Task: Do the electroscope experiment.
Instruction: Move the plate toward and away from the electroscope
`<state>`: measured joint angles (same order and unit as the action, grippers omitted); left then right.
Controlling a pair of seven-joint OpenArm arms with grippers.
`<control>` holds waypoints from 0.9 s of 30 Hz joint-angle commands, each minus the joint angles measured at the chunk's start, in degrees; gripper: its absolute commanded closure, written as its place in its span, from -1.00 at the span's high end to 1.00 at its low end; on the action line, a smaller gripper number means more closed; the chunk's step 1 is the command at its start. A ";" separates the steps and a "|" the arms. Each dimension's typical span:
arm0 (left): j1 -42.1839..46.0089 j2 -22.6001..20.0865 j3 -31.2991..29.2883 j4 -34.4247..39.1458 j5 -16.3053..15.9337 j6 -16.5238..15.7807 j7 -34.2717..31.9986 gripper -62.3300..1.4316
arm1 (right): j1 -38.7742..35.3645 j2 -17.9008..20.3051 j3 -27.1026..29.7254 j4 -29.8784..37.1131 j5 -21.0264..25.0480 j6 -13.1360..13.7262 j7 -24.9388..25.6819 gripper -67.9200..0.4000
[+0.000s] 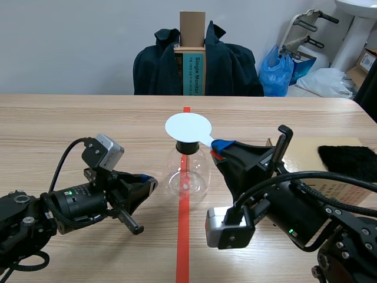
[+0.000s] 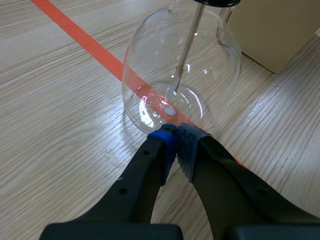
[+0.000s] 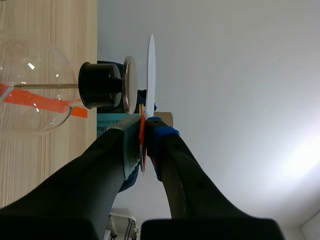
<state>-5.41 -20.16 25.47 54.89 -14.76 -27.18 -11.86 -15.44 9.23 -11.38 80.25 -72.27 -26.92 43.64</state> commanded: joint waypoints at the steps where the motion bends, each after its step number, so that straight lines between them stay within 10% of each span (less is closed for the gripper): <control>1: -0.31 0.13 -0.44 1.25 -0.39 -0.28 -0.76 -0.87 | 0.37 0.61 0.07 1.16 0.63 -0.42 -0.79 -0.97; 27: -0.31 0.13 -0.44 1.25 -0.39 -0.28 -0.76 -0.87 | 0.37 0.61 0.07 1.16 0.66 -0.39 -26.80 -0.97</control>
<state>-5.41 -20.16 25.47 54.89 -14.76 -27.18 -11.86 -15.44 9.21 -11.38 80.25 -72.20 -26.70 16.64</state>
